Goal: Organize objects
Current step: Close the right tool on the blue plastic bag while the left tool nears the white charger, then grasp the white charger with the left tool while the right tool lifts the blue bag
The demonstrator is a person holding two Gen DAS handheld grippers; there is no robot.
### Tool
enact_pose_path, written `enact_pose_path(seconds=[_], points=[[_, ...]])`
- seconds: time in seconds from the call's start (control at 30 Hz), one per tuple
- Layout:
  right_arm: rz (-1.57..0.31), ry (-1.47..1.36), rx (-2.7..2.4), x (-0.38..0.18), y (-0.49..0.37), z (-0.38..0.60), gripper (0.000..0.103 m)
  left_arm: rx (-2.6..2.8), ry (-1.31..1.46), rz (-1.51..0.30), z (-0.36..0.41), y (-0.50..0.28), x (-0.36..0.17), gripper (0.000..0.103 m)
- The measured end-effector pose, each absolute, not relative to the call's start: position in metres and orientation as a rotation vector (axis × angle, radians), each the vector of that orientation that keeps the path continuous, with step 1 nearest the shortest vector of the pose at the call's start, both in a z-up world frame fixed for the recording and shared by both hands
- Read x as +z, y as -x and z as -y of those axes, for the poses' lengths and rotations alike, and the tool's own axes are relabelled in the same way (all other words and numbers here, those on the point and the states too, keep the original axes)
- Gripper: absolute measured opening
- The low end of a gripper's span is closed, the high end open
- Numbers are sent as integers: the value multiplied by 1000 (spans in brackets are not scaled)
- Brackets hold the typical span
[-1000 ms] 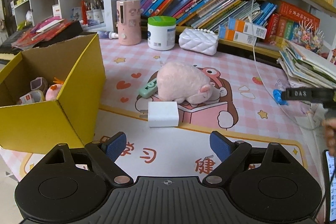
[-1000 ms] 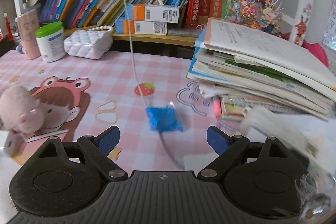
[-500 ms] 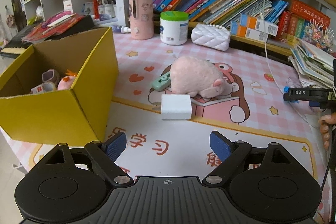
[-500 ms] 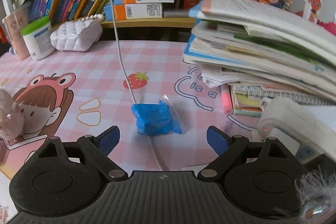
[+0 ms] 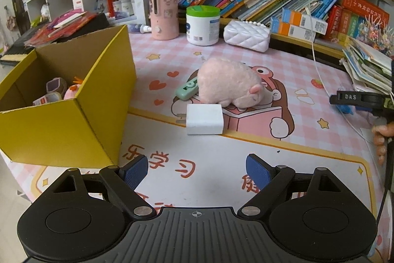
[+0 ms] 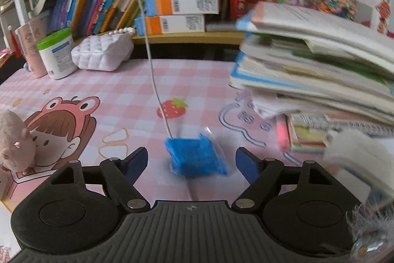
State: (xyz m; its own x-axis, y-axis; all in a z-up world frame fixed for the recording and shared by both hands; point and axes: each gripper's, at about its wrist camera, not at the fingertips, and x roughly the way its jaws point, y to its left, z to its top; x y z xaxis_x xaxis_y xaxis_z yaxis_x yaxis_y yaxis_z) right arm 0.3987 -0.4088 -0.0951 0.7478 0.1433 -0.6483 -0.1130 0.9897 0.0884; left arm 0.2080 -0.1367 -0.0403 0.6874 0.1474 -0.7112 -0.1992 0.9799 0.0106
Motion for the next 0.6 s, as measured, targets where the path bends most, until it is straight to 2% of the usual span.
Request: enact_pose_path(seconds=[0.03,0.07,0.1,0.17,0.2,0.23,0.6], points=[[-717,-41,143,-96,-401,408,63,191,65,-789,138,-209,-41,89],[-727,-44,140,-96,-404,408,58,188,63,-789,138,-210,-41,89],[-739,-50,134,-97,-406,409,48,185,61,-788,139,-211,-41,89],[-745,-71,127,-99,-406,412,38,180,62,-787,140,-214,-42,89],[-743,-84,126,-98,-405,414,24,178,63,-784,141,-216,-42,89],[-748,-97,132,-98,-404,416,21,179,63,-779,141,-218,-42,89],[-592,-160,166,-49,-357,419,21,221,79,-756,136,-268,-59,88]])
